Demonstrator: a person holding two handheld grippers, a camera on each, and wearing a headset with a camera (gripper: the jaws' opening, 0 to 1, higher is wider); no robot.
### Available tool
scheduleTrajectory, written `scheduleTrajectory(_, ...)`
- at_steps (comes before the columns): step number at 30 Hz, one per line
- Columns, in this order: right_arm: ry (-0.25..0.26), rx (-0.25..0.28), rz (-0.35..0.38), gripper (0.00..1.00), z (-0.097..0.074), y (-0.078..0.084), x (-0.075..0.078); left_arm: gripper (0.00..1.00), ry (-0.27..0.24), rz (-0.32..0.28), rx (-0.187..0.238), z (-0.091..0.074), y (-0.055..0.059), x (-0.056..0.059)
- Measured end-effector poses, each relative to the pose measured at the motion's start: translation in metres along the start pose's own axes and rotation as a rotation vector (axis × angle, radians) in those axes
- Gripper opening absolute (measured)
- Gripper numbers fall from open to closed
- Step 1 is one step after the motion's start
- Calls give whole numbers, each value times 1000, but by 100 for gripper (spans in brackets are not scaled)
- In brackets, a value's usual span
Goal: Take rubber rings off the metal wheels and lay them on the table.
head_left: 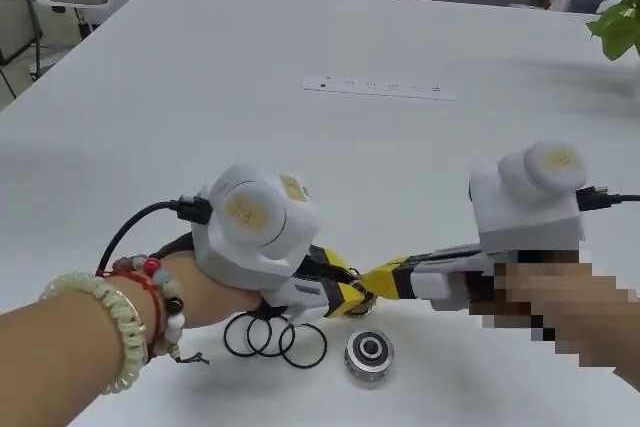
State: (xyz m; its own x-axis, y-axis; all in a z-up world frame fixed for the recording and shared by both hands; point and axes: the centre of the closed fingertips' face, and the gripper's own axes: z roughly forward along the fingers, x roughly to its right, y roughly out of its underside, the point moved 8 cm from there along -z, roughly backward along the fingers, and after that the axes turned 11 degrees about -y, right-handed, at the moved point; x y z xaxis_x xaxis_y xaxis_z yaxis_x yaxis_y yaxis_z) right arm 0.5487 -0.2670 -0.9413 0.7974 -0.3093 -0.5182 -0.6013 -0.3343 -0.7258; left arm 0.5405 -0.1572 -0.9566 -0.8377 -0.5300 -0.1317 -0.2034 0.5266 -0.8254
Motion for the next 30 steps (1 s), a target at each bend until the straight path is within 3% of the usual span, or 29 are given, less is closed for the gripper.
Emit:
scheduleTrajectory(1, 21, -16, -26, 0, 1, 0, 1, 13, 0, 0, 1, 0, 0, 0)
scheduleTrajectory(7, 46, -33, -3, 0, -3, 6, 5, 13, -4, 5, 5, 0, 0, 0)
scheduleTrajectory(15, 70, -35, 9, 0, -6, 7, 10, 16, 10, 59, -9, -7, -6, -2)
scheduleTrajectory(20, 78, -3, 25, 0, -12, 4, 11, 25, 70, 49, -25, -23, -10, -5)
scheduleTrajectory(24, 81, 25, 31, 0, -17, -1, 9, 37, 48, 74, -11, -40, -17, -15)
scheduleTrajectory(30, 54, 66, 28, 0, -19, -8, 1, 42, 35, 58, 47, -73, -30, -24)
